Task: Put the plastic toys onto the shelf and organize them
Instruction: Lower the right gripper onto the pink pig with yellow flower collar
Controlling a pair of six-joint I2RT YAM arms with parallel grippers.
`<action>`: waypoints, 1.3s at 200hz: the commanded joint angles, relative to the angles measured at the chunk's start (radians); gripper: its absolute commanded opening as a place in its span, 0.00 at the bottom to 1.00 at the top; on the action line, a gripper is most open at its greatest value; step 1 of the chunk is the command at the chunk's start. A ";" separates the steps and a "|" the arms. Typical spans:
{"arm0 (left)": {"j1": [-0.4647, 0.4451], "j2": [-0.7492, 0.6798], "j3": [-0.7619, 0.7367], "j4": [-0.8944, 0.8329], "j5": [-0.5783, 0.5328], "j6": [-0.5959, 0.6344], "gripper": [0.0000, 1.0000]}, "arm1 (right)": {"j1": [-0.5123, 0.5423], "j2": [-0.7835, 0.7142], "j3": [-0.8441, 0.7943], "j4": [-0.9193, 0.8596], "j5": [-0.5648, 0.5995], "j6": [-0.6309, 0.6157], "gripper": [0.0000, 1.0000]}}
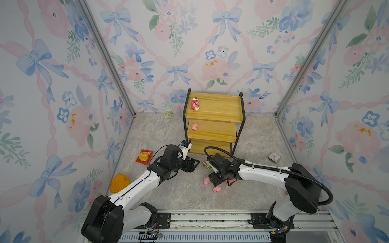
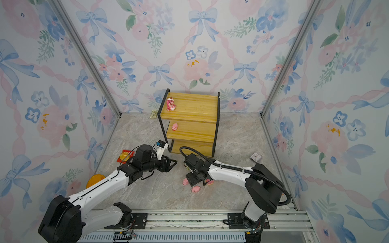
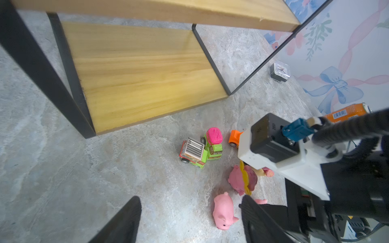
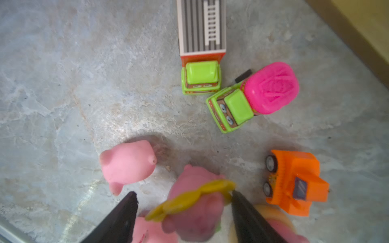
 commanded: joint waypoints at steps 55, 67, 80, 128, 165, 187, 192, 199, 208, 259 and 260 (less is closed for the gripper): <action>0.008 0.014 -0.006 0.017 0.023 -0.020 0.76 | -0.048 -0.042 -0.036 -0.033 -0.050 -0.082 0.73; 0.008 0.012 -0.006 0.017 0.020 -0.022 0.76 | -0.058 -0.046 -0.033 -0.048 -0.078 -0.110 0.73; 0.008 0.012 -0.007 0.018 0.018 -0.023 0.76 | -0.064 -0.050 -0.028 -0.062 -0.107 -0.142 0.73; 0.008 0.016 -0.008 0.019 0.021 -0.029 0.76 | -0.064 -0.027 -0.010 -0.076 -0.157 -0.192 0.72; 0.008 0.014 -0.010 0.018 0.022 -0.028 0.76 | -0.070 -0.005 0.001 -0.063 -0.150 -0.206 0.71; 0.008 0.012 -0.010 0.018 0.021 -0.028 0.76 | -0.077 0.010 0.017 -0.073 -0.148 -0.221 0.70; 0.008 0.010 -0.012 0.018 0.019 -0.028 0.76 | -0.081 0.013 0.019 -0.074 -0.150 -0.224 0.70; 0.008 0.008 -0.012 0.018 0.020 -0.029 0.76 | -0.084 0.016 0.022 -0.074 -0.149 -0.231 0.70; 0.008 0.006 -0.014 0.018 0.018 -0.029 0.76 | -0.088 0.019 0.024 -0.072 -0.150 -0.235 0.70; 0.009 0.005 -0.016 0.019 0.013 -0.029 0.76 | -0.113 0.041 0.026 -0.063 -0.164 -0.252 0.70; 0.008 0.005 -0.016 0.018 0.013 -0.029 0.76 | -0.114 0.042 0.026 -0.062 -0.164 -0.252 0.70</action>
